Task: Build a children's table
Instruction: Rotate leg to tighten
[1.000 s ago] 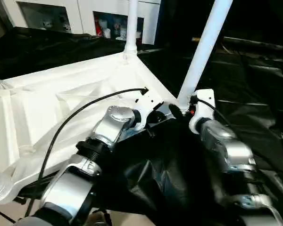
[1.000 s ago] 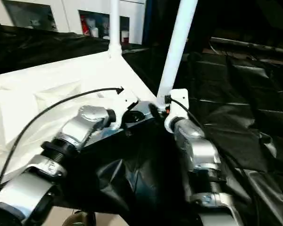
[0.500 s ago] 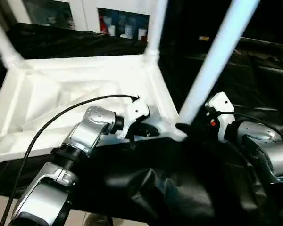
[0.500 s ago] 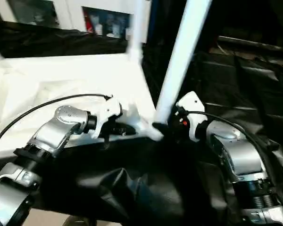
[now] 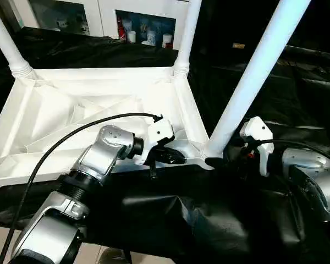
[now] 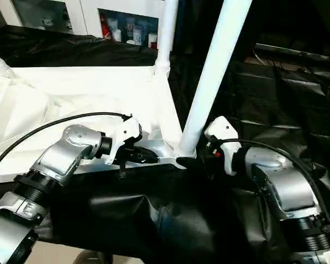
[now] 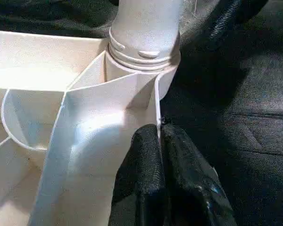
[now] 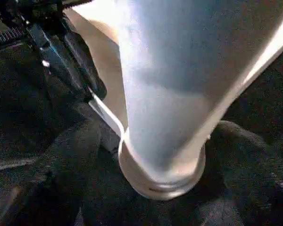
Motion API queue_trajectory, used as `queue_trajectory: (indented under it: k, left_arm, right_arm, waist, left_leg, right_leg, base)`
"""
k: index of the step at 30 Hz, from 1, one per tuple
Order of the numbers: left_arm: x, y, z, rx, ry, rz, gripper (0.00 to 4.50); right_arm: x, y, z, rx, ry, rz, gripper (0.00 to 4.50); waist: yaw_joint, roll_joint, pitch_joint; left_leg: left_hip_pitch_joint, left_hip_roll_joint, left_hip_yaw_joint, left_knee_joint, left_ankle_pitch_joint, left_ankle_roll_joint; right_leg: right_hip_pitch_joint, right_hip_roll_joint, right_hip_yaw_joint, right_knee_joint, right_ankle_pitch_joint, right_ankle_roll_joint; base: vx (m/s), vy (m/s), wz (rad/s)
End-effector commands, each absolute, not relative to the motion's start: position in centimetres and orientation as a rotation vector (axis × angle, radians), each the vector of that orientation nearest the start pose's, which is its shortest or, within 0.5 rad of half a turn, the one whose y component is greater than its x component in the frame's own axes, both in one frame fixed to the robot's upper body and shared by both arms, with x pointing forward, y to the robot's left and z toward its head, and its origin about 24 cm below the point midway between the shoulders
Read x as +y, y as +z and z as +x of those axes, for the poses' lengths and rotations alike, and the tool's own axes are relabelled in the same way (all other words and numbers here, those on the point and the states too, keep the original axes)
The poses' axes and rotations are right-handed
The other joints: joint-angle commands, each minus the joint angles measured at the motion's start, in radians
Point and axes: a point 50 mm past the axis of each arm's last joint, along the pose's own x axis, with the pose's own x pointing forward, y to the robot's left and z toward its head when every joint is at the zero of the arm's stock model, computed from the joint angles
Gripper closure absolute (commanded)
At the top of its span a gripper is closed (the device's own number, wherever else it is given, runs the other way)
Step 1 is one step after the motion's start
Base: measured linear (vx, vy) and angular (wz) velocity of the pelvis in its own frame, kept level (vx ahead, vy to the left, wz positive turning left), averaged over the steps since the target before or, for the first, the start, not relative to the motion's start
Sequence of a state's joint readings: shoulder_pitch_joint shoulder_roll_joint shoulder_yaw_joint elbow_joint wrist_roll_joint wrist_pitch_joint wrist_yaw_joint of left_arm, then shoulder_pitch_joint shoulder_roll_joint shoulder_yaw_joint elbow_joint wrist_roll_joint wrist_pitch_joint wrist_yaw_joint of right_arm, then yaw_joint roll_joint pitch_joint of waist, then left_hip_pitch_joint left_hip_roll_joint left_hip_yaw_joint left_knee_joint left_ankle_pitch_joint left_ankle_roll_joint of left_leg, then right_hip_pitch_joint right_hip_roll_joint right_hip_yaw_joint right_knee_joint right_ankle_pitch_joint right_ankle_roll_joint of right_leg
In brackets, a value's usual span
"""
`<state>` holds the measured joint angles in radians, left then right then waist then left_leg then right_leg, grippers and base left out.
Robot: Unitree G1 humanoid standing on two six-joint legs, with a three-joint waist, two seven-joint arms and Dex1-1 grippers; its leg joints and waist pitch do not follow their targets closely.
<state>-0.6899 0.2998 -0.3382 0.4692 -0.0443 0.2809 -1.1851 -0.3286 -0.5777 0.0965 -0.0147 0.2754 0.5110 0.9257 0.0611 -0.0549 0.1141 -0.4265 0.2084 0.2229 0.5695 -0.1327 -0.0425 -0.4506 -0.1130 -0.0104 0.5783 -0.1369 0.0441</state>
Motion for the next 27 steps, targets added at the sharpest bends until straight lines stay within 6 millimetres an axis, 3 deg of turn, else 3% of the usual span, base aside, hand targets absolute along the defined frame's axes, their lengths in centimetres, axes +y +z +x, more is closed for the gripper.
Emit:
queue_trajectory:
  k: [1, 19, 27]
  left_arm:
    - [8.18, 8.98, 32.02, 0.362, -1.449, 0.365, 4.5]
    - [8.32, 8.9, 32.04, 0.371, -1.448, 0.368, 4.5]
    - [8.28, 8.8, 31.96, 0.375, -1.453, 0.366, 4.5]
  right_arm:
    - [-18.56, 9.87, 28.46, 0.349, 0.965, -0.217, 0.88]
    - [-18.77, 9.26, 28.81, 0.359, 0.938, -0.215, 2.43]
    - [-18.8, 8.89, 28.63, 0.363, 0.933, -0.201, 2.51]
  waist:
    - [0.0, -0.007, -0.078]
    - [0.0, -0.007, -0.081]
    - [0.0, -0.007, -0.085]
  left_leg:
    - [0.042, 0.013, -0.008, -0.054, -0.222, 0.062]
    - [0.044, 0.012, -0.007, -0.051, -0.219, 0.066]
    - [0.043, 0.012, -0.008, -0.048, -0.208, 0.067]
  right_leg:
    - [0.047, -0.003, 0.007, -0.047, -0.186, -0.219]
    - [0.05, -0.003, 0.007, -0.046, -0.192, -0.226]
    - [0.052, -0.003, 0.006, -0.043, -0.178, -0.231]
  base:
    - [0.0, 0.0, 0.0]
    - [0.0, 0.0, 0.0]
    - [0.0, 0.0, 0.0]
